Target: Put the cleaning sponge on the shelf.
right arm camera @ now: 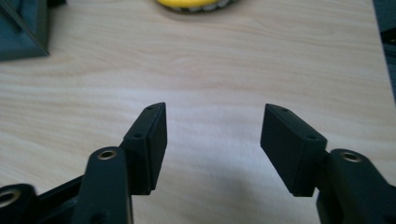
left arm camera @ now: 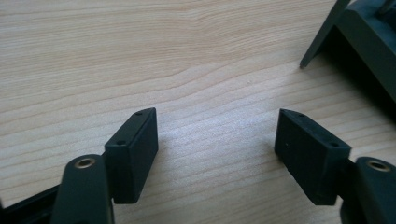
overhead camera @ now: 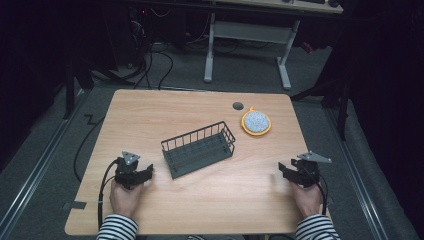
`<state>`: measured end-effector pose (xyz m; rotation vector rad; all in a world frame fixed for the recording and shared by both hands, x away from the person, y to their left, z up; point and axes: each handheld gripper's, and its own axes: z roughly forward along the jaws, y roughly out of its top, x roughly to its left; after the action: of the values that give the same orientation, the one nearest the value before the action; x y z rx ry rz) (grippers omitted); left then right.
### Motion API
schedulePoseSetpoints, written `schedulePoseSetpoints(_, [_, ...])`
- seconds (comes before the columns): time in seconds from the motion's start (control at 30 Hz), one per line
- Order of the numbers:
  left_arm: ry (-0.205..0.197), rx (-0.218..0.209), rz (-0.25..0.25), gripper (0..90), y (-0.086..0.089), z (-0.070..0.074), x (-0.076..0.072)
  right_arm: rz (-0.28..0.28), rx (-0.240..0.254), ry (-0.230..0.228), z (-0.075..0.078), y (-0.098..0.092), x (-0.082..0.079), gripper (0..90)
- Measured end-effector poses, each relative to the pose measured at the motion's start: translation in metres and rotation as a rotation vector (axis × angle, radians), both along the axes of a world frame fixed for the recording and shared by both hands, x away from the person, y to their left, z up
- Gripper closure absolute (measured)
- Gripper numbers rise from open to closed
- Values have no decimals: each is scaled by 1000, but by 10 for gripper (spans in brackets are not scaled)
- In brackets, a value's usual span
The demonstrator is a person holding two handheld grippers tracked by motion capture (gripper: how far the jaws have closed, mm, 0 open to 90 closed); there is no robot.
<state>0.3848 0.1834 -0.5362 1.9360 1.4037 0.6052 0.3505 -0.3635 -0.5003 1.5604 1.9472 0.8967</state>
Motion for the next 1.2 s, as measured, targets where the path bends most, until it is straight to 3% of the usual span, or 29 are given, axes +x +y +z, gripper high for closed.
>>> schedulePoseSetpoints(0.27, [-2,2,3,284,-1,0,0,41,39,25,21,12,41,410])
schedulePoseSetpoints(0.33, [-2,1,3,285,-1,0,0,46,13,26,26,16,49,415])
schedulePoseSetpoints(0.4, [-2,1,1,288,-1,0,0,45,18,26,29,18,58,417])
schedulePoseSetpoints(0.7, [-4,-2,-4,302,-1,0,0,15,33,68,31,26,98,447])
schedulePoseSetpoints(0.8, [-4,-2,-4,303,-1,0,0,5,64,74,32,27,107,447])
schedulePoseSetpoints(1.13, [-4,-2,-8,302,-1,0,0,-30,58,121,32,33,138,438])
schedulePoseSetpoints(1.2, [-3,-2,-7,301,-1,0,0,-43,53,141,30,36,151,434])
